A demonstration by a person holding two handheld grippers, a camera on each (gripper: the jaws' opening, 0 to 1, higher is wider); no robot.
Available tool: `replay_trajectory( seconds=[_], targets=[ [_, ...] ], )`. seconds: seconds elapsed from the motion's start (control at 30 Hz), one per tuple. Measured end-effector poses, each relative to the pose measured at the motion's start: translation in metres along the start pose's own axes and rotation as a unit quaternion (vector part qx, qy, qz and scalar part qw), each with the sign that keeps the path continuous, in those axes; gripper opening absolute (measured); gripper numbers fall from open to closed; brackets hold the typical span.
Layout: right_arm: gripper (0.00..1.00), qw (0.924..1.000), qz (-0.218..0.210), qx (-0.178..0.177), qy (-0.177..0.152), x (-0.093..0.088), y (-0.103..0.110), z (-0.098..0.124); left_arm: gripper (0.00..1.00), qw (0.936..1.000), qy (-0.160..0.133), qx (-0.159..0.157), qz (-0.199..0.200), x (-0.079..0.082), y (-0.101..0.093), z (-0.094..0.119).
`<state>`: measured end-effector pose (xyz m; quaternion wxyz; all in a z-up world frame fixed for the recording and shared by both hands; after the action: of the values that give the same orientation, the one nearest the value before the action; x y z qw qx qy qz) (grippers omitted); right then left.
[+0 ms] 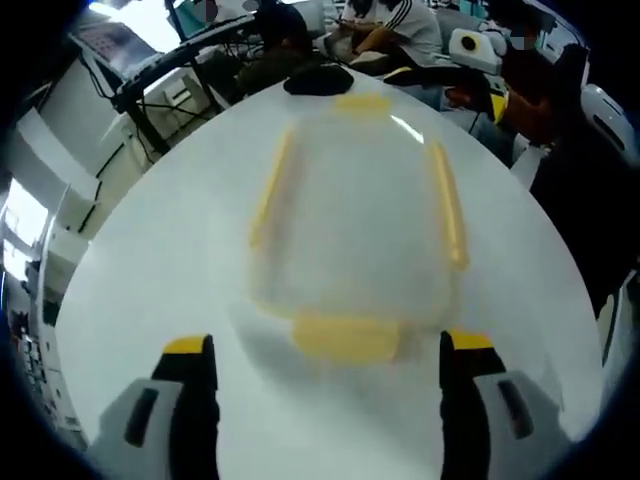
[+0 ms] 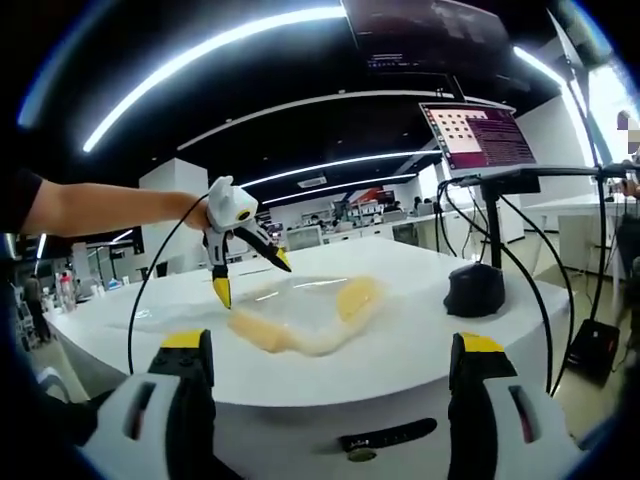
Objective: Snap each plastic latch of the storage box into its locked position after aligning the lid with the box until every specified latch is closed and the lid sits flush.
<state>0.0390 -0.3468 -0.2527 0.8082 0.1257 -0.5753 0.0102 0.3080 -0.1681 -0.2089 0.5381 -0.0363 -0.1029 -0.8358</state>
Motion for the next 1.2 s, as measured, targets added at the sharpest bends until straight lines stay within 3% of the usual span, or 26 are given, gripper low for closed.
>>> replay_trajectory(
  seconds=[0.43, 0.47, 0.8, 0.97, 1.2],
  targets=[
    [0.99, 1.0000, -0.001, -0.003, 0.003, -0.004, -0.004, 0.004, 0.90, 0.9998, 0.012, 0.002, -0.015, 0.005, -0.016, -0.004],
    [0.99, 1.0000, -0.002, -0.004, 0.003, -0.004, -0.005, 0.004, 0.90, 0.9998, 0.012, 0.002, -0.015, 0.003, -0.005, -0.004],
    [0.99, 1.0000, -0.004, -0.004, 0.003, -0.004, -0.005, 0.006, 0.87, 0.9997, 0.011, -0.009, -0.022, 0.008, -0.012, -0.006],
    [0.99, 1.0000, -0.007, 0.000, 0.003, -0.004, -0.004, 0.004, 0.86, 0.9996, 0.010, -0.019, -0.020, 0.005, 0.002, -0.007],
    [0.99, 1.0000, -0.008, -0.001, 0.003, -0.004, -0.007, 0.004, 0.84, 0.9992, 0.014, -0.024, -0.030, 0.008, 0.004, -0.008]
  ],
)
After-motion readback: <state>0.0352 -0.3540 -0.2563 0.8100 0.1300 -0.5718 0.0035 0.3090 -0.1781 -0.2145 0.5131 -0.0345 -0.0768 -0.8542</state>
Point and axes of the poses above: the point that each gripper's makers call its tool centre point, and the gripper's own axes: z roughly backward along the fingers, y roughly to its left, x roughly out of its top, the point moved 8 cm from there along z, roughly backward along the fingers, and after that the axes turned 15 degrees about y, right-handed, at the moved point
